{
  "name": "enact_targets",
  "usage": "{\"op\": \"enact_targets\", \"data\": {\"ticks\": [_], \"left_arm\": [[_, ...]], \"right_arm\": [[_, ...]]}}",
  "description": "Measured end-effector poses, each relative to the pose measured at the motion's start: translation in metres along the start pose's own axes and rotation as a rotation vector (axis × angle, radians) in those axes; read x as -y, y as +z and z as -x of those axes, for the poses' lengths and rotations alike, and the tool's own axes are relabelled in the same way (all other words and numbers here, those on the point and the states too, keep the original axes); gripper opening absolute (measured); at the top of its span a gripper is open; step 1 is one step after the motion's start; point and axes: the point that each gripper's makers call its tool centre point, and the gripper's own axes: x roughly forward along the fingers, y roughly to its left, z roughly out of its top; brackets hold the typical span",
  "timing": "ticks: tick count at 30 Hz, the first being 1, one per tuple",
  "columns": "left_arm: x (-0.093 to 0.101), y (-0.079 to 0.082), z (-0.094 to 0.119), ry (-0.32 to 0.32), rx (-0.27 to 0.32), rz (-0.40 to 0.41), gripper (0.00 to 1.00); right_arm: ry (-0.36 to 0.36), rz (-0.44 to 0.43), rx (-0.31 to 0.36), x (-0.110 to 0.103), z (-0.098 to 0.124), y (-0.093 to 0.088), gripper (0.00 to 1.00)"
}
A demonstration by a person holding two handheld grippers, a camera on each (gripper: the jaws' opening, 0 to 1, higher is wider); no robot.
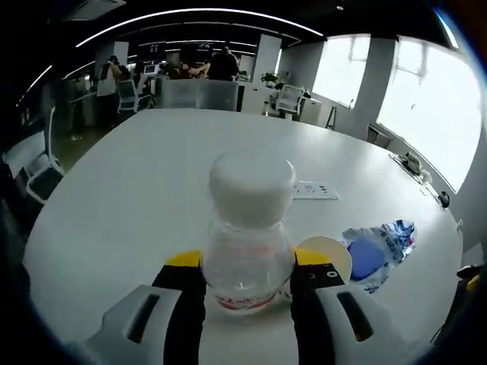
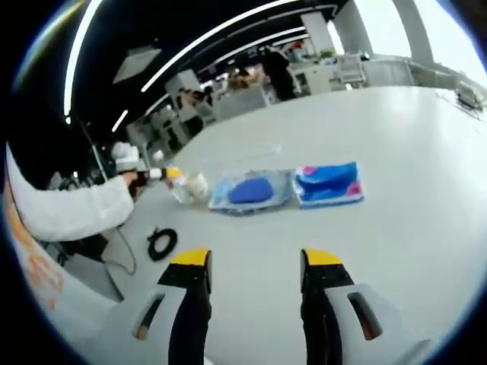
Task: Arrange the tabletop items into an orderly group along one side of the table until the central work area is clear of visible clutter.
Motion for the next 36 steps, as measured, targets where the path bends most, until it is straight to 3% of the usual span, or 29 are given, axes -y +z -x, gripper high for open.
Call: {"op": "enact_targets", "data": {"ticks": [14,21,29,36], "left_arm": [[0.007,0.0,0.004,-0.019,0.002,-0.012,0.44],[0.01,0.015,0.015,-0.038,0.054,-0.019,0.44],[0.017,0.022,0.031,-0.07,0.084,-0.045,0.61],[0.018,0.006,0.054,-0.079,0.082,-0.06,0.8]], "right_arm": [[-0.006,-0.013,0.008,0.004,0.006,-0.002,0.45],[0.0,-0.021,0.019,0.003,0.008,-0.002,0.45],[0.006,-0.018,0.039,0.001,0.011,-0.003,0.45],[0.014,-0.017,0.052,-0.002,0.017,-0.009,0.45]]}}
